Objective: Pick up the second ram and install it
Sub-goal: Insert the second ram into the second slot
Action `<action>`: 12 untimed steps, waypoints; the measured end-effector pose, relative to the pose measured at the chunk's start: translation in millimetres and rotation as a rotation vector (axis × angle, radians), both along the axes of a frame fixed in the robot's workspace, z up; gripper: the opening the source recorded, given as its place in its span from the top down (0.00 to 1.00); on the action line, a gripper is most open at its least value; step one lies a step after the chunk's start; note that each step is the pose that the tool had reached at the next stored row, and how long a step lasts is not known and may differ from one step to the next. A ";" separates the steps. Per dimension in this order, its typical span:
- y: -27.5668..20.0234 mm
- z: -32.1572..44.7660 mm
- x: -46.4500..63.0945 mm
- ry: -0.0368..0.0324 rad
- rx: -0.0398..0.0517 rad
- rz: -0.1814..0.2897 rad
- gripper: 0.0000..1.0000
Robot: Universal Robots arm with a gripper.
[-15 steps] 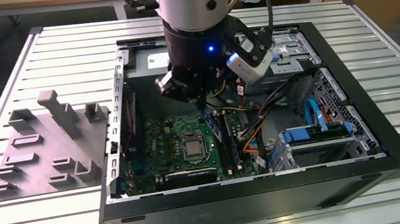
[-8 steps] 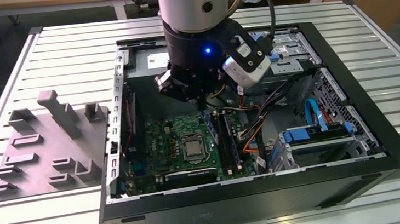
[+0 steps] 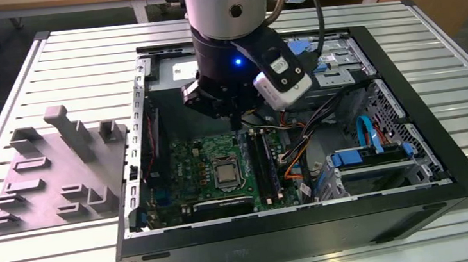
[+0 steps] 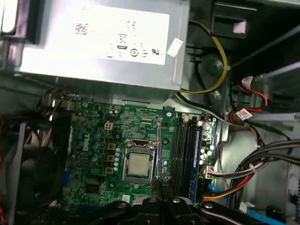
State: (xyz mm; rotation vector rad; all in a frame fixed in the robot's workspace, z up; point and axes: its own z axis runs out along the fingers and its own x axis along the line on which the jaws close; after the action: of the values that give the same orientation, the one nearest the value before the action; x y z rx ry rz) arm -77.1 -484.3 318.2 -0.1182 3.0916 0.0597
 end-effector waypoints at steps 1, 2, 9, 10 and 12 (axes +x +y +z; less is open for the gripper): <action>0.0 -0.1 0.0 0.0000 0.0000 -0.018 0.89; 0.0 -0.2 0.0 0.0001 0.0001 -0.030 0.89; 0.0 -0.3 -0.1 -0.0002 0.0155 -0.032 0.89; 0.0 -0.3 0.0 -0.0001 0.0188 -0.032 0.89; -0.3 -0.8 0.7 -0.0001 0.0227 -0.032 0.89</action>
State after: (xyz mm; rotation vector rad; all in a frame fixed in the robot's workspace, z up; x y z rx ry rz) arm -76.4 -484.5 317.4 -0.0674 3.0908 0.0935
